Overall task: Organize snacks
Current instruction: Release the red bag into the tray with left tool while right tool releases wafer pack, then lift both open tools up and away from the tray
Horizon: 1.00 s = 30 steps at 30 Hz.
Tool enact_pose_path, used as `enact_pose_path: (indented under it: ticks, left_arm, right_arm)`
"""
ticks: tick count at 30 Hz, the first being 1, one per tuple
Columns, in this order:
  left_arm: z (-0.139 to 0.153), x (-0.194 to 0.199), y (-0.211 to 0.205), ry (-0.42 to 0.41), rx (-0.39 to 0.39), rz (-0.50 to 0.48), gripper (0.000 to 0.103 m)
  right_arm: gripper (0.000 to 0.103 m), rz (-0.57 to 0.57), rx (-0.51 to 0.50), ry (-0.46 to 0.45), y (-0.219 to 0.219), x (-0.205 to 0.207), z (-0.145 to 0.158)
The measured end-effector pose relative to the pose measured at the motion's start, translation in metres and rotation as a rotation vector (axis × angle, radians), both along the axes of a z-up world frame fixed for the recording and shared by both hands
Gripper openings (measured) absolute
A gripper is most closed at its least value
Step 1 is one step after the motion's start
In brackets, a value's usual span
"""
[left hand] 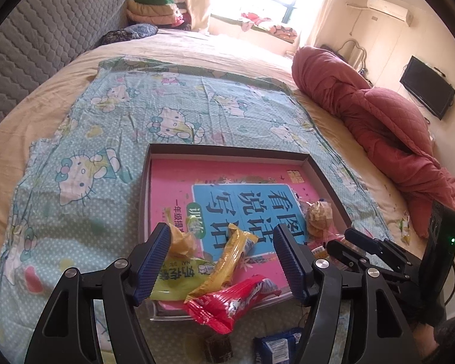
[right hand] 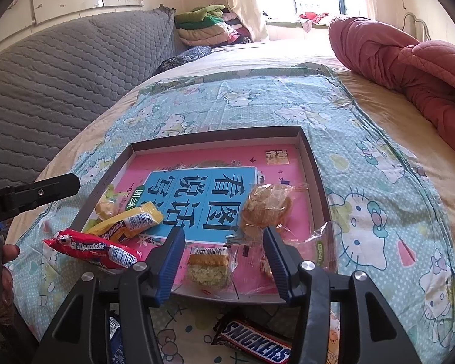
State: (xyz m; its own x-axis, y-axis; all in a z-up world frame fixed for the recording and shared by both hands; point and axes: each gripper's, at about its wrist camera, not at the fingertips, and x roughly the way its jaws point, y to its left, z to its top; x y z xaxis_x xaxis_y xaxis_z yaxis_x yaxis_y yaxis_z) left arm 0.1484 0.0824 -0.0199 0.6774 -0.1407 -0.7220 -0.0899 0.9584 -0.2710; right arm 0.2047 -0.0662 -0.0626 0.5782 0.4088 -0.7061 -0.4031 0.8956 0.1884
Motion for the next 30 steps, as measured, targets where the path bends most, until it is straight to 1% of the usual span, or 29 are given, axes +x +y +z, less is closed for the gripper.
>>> enact_pose_path:
  ticks: [5, 9, 14, 20, 22, 24, 30]
  left_arm:
    - [-0.008, -0.015, 0.006, 0.058, 0.053, -0.032, 0.072]
    - [-0.017, -0.024, -0.001, 0.097, 0.106, -0.089, 0.072]
    - [-0.026, -0.022, -0.008, 0.126, 0.164, -0.108, 0.072]
    - [-0.042, -0.014, -0.016, 0.159, 0.214, -0.123, 0.072]
    - [-0.047, -0.010, -0.016, 0.168, 0.221, -0.117, 0.072]
    - [-0.050, -0.007, -0.015, 0.168, 0.212, -0.107, 0.072]
    - [-0.049, -0.003, -0.012, 0.160, 0.192, -0.089, 0.072]
  right_arm:
    - [0.054, -0.001, 0.008, 0.002, -0.001, -0.001, 0.001]
    - [0.055, -0.002, 0.013, 0.006, -0.001, 0.000, 0.001]
    - [0.055, -0.006, 0.016, -0.003, -0.003, -0.001, 0.003]
    - [0.055, -0.015, 0.022, 0.001, -0.005, 0.000, 0.004]
    - [0.055, -0.016, 0.022, -0.002, -0.006, 0.000, 0.004]
    - [0.055, -0.019, 0.022, -0.003, -0.006, 0.000, 0.004]
    - [0.056, -0.025, 0.026, -0.008, -0.008, 0.000, 0.006]
